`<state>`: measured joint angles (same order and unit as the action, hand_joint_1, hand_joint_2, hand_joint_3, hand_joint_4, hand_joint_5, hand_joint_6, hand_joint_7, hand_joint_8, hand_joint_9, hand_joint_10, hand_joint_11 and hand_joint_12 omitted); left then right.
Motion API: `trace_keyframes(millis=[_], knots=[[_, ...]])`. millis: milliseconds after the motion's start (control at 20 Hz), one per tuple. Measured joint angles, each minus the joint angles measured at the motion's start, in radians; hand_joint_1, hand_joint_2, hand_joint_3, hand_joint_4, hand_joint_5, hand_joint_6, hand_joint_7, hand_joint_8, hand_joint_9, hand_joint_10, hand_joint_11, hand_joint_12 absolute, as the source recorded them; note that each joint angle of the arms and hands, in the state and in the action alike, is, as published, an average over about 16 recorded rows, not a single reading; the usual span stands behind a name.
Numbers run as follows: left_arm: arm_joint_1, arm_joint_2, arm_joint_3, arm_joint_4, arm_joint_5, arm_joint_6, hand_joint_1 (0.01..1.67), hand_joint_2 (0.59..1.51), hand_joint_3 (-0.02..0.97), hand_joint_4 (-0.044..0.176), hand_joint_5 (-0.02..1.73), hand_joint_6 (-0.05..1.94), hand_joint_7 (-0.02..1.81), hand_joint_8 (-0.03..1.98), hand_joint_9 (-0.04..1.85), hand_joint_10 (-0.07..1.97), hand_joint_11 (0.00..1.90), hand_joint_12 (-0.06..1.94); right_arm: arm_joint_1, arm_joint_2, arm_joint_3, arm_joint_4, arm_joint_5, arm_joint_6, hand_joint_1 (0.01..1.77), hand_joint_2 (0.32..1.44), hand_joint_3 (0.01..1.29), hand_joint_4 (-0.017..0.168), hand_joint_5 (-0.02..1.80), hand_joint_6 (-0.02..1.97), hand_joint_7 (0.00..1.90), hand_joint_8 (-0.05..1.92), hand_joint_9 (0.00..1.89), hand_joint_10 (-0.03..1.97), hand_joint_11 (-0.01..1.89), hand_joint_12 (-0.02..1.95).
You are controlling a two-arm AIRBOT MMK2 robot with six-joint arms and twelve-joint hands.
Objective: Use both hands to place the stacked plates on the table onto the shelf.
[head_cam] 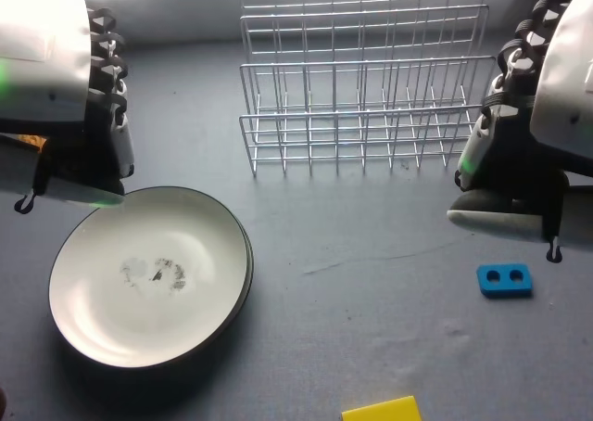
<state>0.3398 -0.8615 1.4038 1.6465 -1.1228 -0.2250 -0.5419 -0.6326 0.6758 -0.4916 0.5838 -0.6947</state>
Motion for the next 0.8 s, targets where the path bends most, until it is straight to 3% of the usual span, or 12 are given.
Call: trace_keyframes(millis=[350, 450, 600, 700, 800], knots=[[0.026, -0.004, 0.012, 0.031, -0.011, 0.000, 0.11, 1.189, 0.042, 0.030, 0.39, 0.57, 0.45, 0.53, 0.46, 0.53, 0.50, 0.54, -0.002, -0.001, 0.000, -0.007, 0.001, 0.000, 0.24, 1.04, 0.03, 0.030, 0.45, 0.64, 0.49, 0.62, 0.51, 0.63, 0.62, 0.59], [0.032, -0.005, 0.022, 0.043, -0.021, 0.000, 0.08, 1.171, 0.043, 0.021, 0.31, 0.45, 0.37, 0.42, 0.37, 0.42, 0.40, 0.43, -0.003, -0.001, 0.001, -0.015, 0.004, 0.000, 0.29, 1.01, 0.03, 0.023, 0.36, 0.52, 0.40, 0.50, 0.42, 0.51, 0.51, 0.47], [0.046, -0.008, 0.046, 0.069, -0.046, -0.002, 0.02, 1.115, 0.043, -0.006, 0.07, 0.11, 0.10, 0.08, 0.10, 0.09, 0.12, 0.09, -0.005, -0.001, 0.003, -0.028, 0.012, 0.007, 0.40, 0.93, 0.02, -0.002, 0.12, 0.18, 0.14, 0.16, 0.15, 0.17, 0.21, 0.13], [0.055, -0.009, 0.064, 0.088, -0.069, -0.004, 0.02, 1.111, 0.035, -0.003, 0.01, 0.00, 0.02, 0.00, 0.02, 0.00, 0.03, -0.01, -0.006, -0.001, 0.006, -0.036, 0.013, 0.020, 0.52, 0.92, 0.02, 0.001, 0.04, 0.05, 0.04, 0.03, 0.04, 0.03, 0.08, 0.02], [0.065, -0.009, 0.083, 0.104, -0.093, -0.005, 0.02, 1.108, 0.037, -0.004, 0.01, -0.01, 0.01, -0.01, 0.01, 0.01, 0.01, -0.01, -0.006, -0.002, 0.008, -0.045, 0.008, 0.034, 0.64, 0.92, 0.02, 0.002, 0.02, 0.02, 0.02, 0.01, 0.02, 0.01, 0.02, 0.04]])
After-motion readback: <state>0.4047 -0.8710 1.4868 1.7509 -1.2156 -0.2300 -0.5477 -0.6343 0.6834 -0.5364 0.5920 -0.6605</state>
